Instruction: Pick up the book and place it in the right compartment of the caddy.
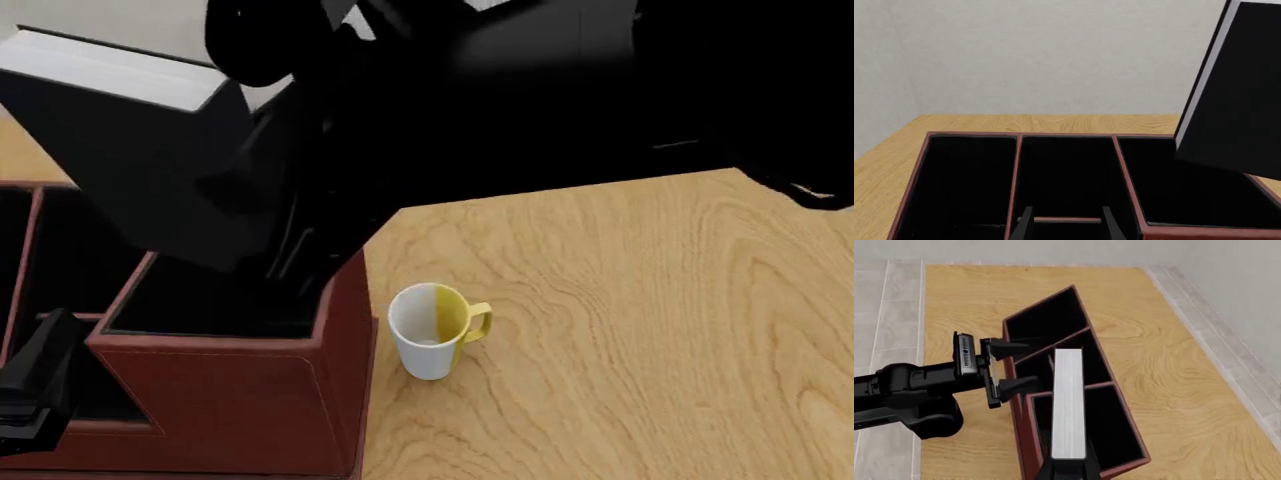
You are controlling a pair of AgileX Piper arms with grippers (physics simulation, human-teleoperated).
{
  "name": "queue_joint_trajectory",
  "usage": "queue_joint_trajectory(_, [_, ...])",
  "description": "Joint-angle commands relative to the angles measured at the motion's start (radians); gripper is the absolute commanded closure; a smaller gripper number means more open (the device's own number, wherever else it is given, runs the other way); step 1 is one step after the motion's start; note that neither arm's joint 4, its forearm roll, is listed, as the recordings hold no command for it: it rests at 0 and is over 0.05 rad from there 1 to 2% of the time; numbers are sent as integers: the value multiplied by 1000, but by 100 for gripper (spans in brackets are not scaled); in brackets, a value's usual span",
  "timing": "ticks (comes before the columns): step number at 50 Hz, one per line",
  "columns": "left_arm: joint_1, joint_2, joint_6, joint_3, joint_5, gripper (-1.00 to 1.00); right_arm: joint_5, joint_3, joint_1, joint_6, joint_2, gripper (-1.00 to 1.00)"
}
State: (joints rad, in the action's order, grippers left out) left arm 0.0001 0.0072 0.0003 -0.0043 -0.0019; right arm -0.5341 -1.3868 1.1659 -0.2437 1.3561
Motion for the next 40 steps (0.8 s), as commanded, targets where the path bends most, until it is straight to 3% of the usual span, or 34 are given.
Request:
queue_joint_trajectory(1, [0, 0, 0, 0, 0, -100, 42, 31, -10, 28, -1, 100])
queue_joint_trajectory(40, [0, 0, 0, 0, 0, -100, 181, 164, -32, 76, 55, 100])
